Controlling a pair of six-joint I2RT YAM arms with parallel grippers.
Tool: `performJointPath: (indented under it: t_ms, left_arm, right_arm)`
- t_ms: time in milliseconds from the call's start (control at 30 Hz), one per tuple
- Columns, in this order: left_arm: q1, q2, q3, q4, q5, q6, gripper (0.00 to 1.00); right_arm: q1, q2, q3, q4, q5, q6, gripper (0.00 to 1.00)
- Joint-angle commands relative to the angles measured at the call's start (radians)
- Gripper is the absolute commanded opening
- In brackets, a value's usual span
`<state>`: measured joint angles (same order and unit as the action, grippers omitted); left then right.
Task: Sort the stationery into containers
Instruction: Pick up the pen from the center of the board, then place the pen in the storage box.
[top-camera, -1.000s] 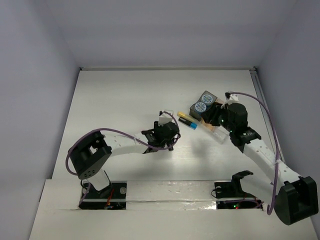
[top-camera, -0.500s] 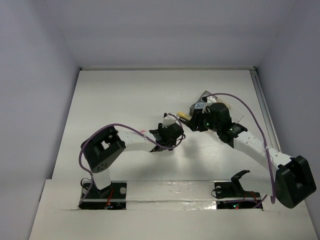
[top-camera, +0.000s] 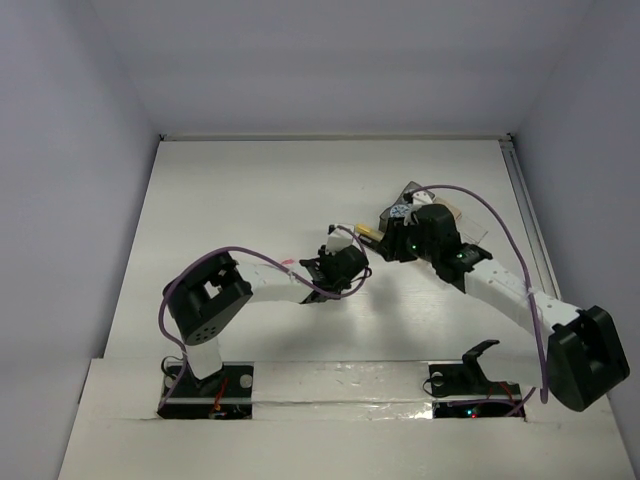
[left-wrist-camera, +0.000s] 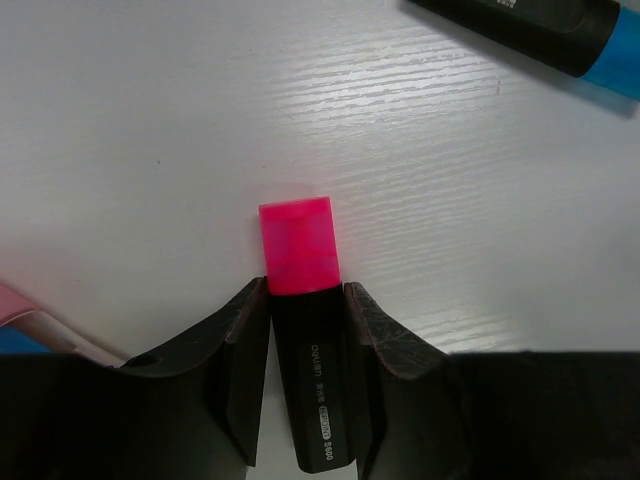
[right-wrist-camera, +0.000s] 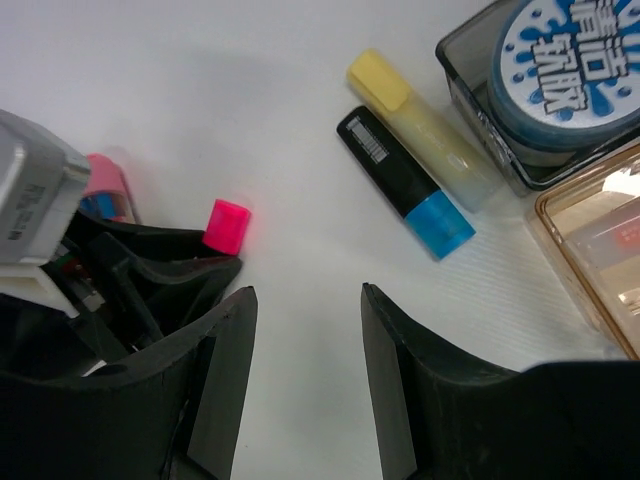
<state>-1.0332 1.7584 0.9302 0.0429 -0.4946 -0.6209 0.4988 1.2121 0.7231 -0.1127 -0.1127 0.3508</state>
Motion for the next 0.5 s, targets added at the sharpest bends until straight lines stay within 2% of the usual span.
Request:
performJointPath:
  t_ms: [0,200,267,367,467]
  left_arm:
    - [-0.005,-0.066,0.009,0.044,-0.035,0.01,0.0]
    - [-0.005,-0.21,0.006,0.081,-0.036,0.03,0.0]
    - [-0.005,-0.263,0.012,0.119,-0.006,0.047,0.0]
    - [-0.005,-0.287,0.067,0.168,0.048,0.095,0.0]
    - [-0.005,-0.249,0.195,0.198,0.121,0.147,0.0]
  right_arm:
    - [0.004,-0.101,0.018,0.047,0.034,0.005,0.52]
    - [0.004,-0.241,-0.014,0.047,0.125,0.036,0.52]
    - [0.004,-0.323,-0.028,0.05,0.211,0.065,0.52]
    - [0.004,-0.429,-0.045,0.045,0.309,0.085,0.51]
    - [0.004,-0.532,-0.06,0.019,0.413,0.117,0.46]
